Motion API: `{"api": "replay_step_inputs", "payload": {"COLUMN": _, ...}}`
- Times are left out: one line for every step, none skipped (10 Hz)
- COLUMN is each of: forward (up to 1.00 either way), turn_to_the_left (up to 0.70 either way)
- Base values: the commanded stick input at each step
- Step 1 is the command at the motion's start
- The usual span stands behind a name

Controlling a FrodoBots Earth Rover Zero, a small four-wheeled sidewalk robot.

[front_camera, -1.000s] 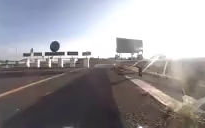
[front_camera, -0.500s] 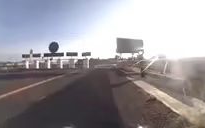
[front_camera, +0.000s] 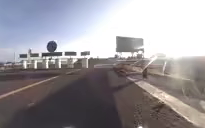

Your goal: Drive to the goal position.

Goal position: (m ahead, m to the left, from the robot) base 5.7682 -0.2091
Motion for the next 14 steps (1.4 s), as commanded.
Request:
{"api": "replay_step_inputs", "payload": {"forward": 0.50, "turn_to_the_left": 0.00}}
{"api": "replay_step_inputs", "payload": {"forward": 0.50, "turn_to_the_left": 0.00}}
{"api": "replay_step_inputs", "payload": {"forward": 0.50, "turn_to_the_left": 0.00}}
{"api": "replay_step_inputs", "payload": {"forward": 0.50, "turn_to_the_left": 0.00}}
{"api": "replay_step_inputs", "payload": {"forward": 0.50, "turn_to_the_left": 0.00}}
{"api": "replay_step_inputs", "payload": {"forward": 0.50, "turn_to_the_left": 0.00}}
{"api": "replay_step_inputs", "payload": {"forward": 0.50, "turn_to_the_left": 0.00}}
{"api": "replay_step_inputs", "payload": {"forward": 0.50, "turn_to_the_left": 0.00}}
{"api": "replay_step_inputs", "payload": {"forward": 0.50, "turn_to_the_left": 0.00}}
{"api": "replay_step_inputs", "payload": {"forward": 0.50, "turn_to_the_left": 0.00}}
{"api": "replay_step_inputs", "payload": {"forward": 0.50, "turn_to_the_left": 0.00}}
{"api": "replay_step_inputs", "payload": {"forward": 0.50, "turn_to_the_left": 0.00}}
{"api": "replay_step_inputs", "payload": {"forward": 0.50, "turn_to_the_left": 0.00}}
{"api": "replay_step_inputs", "payload": {"forward": 0.50, "turn_to_the_left": 0.00}}
